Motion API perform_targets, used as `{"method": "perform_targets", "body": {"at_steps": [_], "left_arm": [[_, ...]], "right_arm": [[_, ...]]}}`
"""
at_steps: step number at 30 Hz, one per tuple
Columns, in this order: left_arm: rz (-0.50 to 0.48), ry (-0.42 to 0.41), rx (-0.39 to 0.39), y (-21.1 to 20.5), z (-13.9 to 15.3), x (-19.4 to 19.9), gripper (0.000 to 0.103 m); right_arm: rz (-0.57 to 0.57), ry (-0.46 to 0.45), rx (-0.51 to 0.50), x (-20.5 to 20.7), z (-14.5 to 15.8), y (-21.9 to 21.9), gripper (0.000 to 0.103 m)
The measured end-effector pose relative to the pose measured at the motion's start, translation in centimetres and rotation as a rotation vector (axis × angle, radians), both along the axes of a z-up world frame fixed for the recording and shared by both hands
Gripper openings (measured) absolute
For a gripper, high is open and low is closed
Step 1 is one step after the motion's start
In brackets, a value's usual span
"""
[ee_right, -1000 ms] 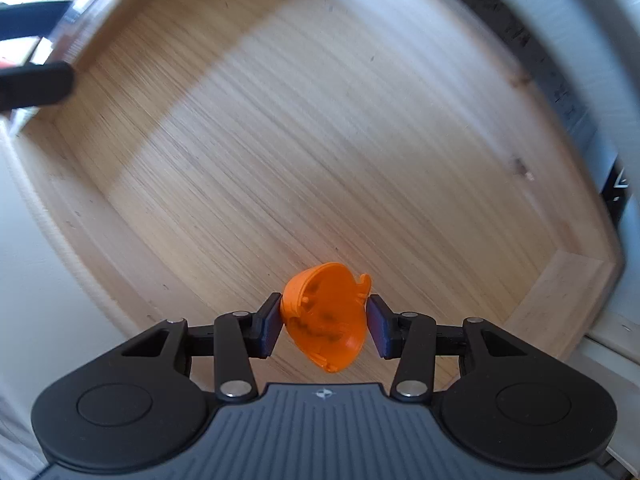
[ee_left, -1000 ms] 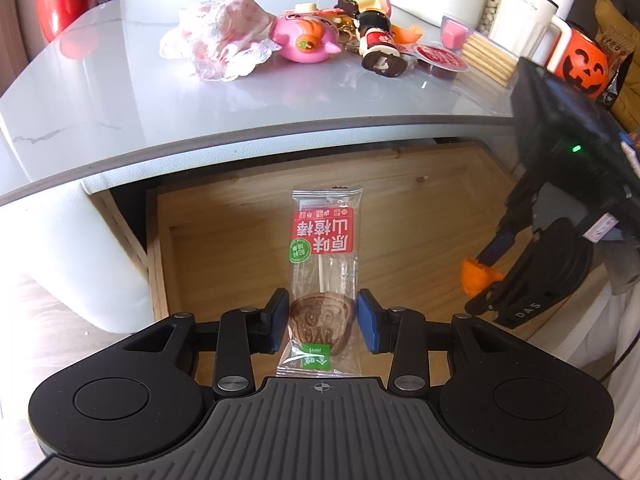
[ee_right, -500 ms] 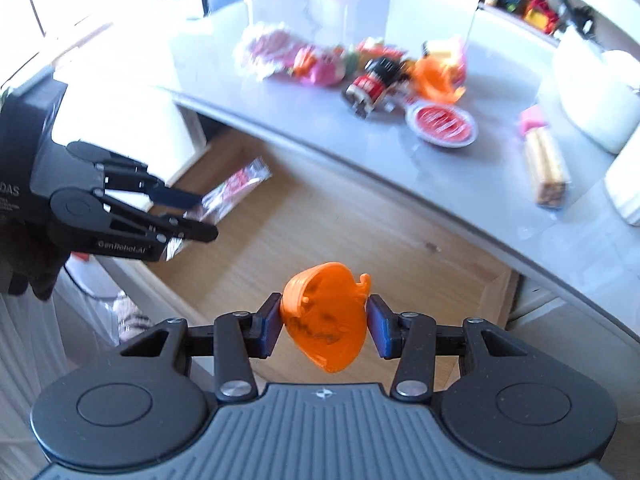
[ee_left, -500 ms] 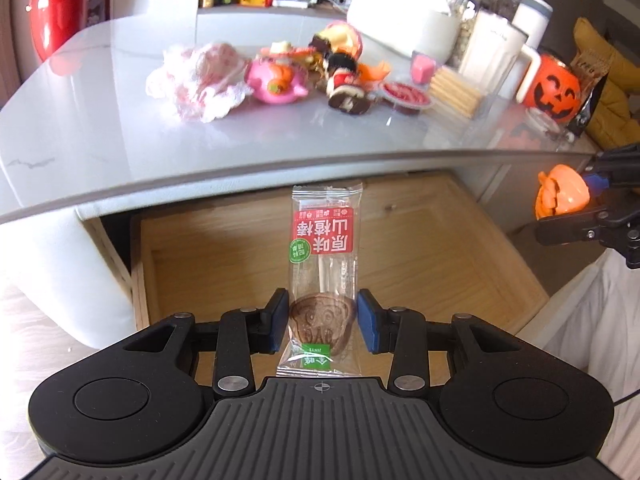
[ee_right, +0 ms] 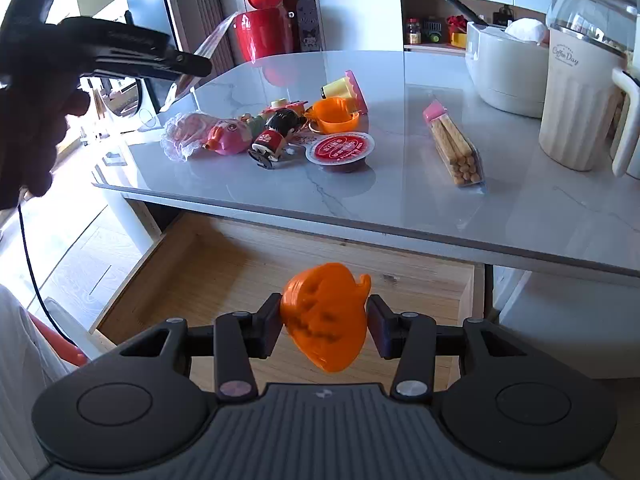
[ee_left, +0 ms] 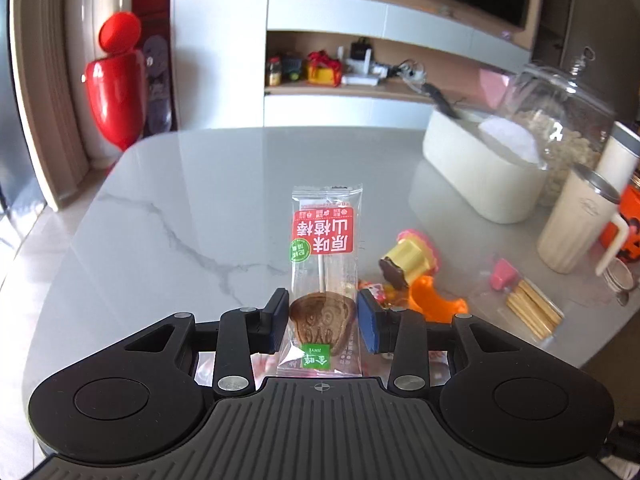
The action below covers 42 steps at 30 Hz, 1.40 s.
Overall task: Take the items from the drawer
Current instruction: 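Lower the snack stick onto the counter and open the left tool, then set the orange toy on the counter and open the right tool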
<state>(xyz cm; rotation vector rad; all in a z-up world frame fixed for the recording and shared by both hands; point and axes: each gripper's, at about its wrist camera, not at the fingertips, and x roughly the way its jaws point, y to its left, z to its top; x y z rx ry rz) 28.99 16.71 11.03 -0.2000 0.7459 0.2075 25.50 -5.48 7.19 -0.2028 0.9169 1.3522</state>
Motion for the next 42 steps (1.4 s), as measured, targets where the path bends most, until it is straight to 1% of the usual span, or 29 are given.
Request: {"method": "perform_targets", "body": {"at_steps": [2, 3, 4, 5, 6, 7, 8, 9, 10, 11, 13, 16, 18, 19, 21, 23, 24, 26, 27, 28, 30, 32, 33, 35, 37, 39, 42], "left_arm": [[0.019, 0.088, -0.093, 1.9, -1.3, 2.6, 0.041], [0.028, 0.121, -0.126, 2.5, -1.9, 3.6, 0.042], [0.027, 0.15, -0.142, 2.7, -2.6, 4.5, 0.042], [0.022, 0.178, -0.133, 2.7, -3.1, 5.3, 0.042], [0.02, 0.203, -0.105, 2.4, -3.6, 5.8, 0.042], [0.021, 0.22, -0.068, 2.1, -3.9, 6.2, 0.041], [0.024, 0.219, -0.024, 1.8, -4.1, 6.1, 0.041], [0.027, 0.207, -0.005, 1.6, -4.1, 6.0, 0.041], [0.033, 0.178, 0.006, 1.5, -3.8, 5.6, 0.041], [0.044, 0.138, 0.006, 1.6, -3.2, 5.1, 0.041], [0.065, 0.022, -0.016, 1.7, -1.6, 3.2, 0.041], [0.044, -0.107, -0.056, 1.4, 0.4, -1.3, 0.041], [0.012, -0.157, -0.079, 0.4, 0.7, -4.7, 0.041], [-0.006, -0.176, -0.089, -0.4, 0.3, -6.3, 0.041], [-0.039, -0.191, -0.11, -1.5, -1.1, -9.5, 0.041], [-0.074, -0.173, -0.144, -2.8, -3.9, -12.5, 0.041], [-0.081, -0.159, -0.155, -3.3, -5.3, -13.3, 0.041], [-0.074, -0.157, -0.167, -3.5, -7.8, -15.3, 0.04], [-0.07, -0.167, -0.174, -3.6, -8.6, -15.9, 0.04], [-0.066, -0.194, -0.189, -3.5, -9.3, -16.5, 0.04], [-0.056, -0.261, -0.219, -3.1, -10.0, -17.6, 0.04], [-0.038, -0.278, -0.236, -2.4, -10.2, -17.6, 0.04], [-0.032, -0.283, -0.251, -2.1, -10.0, -17.8, 0.04], [-0.031, -0.288, -0.309, -1.5, -10.0, -17.7, 0.04], [-0.031, -0.273, -0.335, -1.3, -10.3, -17.6, 0.04], [-0.036, -0.254, -0.341, -1.3, -10.5, -17.5, 0.04], [-0.045, -0.24, -0.354, -1.3, -10.8, -17.7, 0.04]], "right_arm": [[0.007, 0.005, 0.017, 0.1, 0.1, -0.4, 0.045], [0.01, 0.008, 0.023, 0.2, 0.1, -0.6, 0.045], [0.012, 0.013, 0.026, 0.2, 0.1, -0.9, 0.045], [0.012, 0.019, 0.027, 0.4, 0.0, -1.0, 0.045], [0.009, 0.023, 0.026, 0.5, -0.1, -1.1, 0.045], [0.003, 0.026, 0.023, 0.7, -0.3, -1.1, 0.045], [-0.003, 0.028, 0.018, 0.9, -0.4, -1.2, 0.045], [-0.01, 0.032, 0.012, 1.0, -0.6, -1.2, 0.045], [-0.014, 0.033, 0.007, 1.1, -0.7, -1.2, 0.045], [-0.017, 0.03, 0.004, 1.1, -0.8, -1.2, 0.045], [-0.02, 0.021, 0.001, 1.0, -0.9, -1.2, 0.045], [-0.024, 0.008, 0.002, 0.8, -0.9, -1.2, 0.045], [-0.031, -0.001, -0.008, 0.8, -1.0, -1.1, 0.045], [-0.033, -0.005, -0.014, 0.8, -1.1, -1.1, 0.045], [-0.041, -0.017, -0.034, 0.8, -1.4, -0.9, 0.045], [-0.045, -0.016, -0.055, 0.9, -1.8, -0.6, 0.045], [-0.048, -0.001, -0.07, 1.1, -2.0, -0.4, 0.045], [-0.061, 0.043, -0.083, 1.8, -1.9, 0.1, 0.045], [-0.067, 0.046, -0.08, 2.1, -1.6, 0.4, 0.045], [-0.071, 0.026, -0.077, 2.3, -1.1, 0.9, 0.045], [-0.089, -0.072, -0.066, 2.8, 0.6, 2.6, 0.045], [-0.109, -0.135, -0.047, 3.7, 2.5, 4.8, 0.045], [-0.118, -0.148, -0.037, 4.3, 3.4, 6.1, 0.045], [-0.139, -0.163, -0.017, 5.4, 4.8, 8.6, 0.045], [-0.171, -0.163, -0.012, 6.7, 5.6, 11.5, 0.045], [-0.206, -0.156, -0.021, 7.9, 5.8, 14.3, 0.045], [-0.239, -0.17, -0.03, 8.7, 5.2, 17.3, 0.046]]}}
